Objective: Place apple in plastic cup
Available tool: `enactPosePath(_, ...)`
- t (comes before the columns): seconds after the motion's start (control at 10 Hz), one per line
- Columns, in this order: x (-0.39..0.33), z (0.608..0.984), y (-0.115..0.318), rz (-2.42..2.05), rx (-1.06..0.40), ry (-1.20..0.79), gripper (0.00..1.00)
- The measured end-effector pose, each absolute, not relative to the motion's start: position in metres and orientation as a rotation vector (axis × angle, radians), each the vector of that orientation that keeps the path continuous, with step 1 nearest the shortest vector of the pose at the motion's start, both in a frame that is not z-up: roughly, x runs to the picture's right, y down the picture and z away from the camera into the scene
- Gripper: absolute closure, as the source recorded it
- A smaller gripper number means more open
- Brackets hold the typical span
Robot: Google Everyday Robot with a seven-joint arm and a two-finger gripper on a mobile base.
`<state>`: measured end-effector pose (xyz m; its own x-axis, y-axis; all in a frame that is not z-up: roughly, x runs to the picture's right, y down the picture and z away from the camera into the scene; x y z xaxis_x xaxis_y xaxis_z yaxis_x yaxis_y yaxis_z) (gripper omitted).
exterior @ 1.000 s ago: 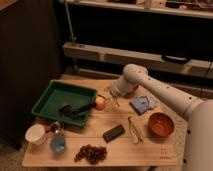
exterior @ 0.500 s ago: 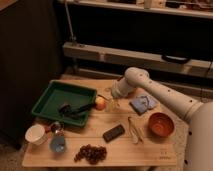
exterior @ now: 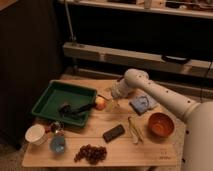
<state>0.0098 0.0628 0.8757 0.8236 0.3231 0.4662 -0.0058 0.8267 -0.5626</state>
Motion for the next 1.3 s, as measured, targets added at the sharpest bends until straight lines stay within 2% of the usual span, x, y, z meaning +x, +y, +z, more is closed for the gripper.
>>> enactPosePath(0.7, -0.022, 0.91, 0.082, 0.13, -0.663, -0.545, 0.2)
enactPosePath(0.9, -0.031, 0.916, 0.09, 0.105, -0.689, -0.535, 0.34)
enactPosePath(1.2, -0.038, 0.906, 0.086, 0.079, -0.703, -0.545, 0.67)
enactPosePath(1.3, -0.038, 0.903, 0.082, 0.085, -0.704, -0.544, 0.74)
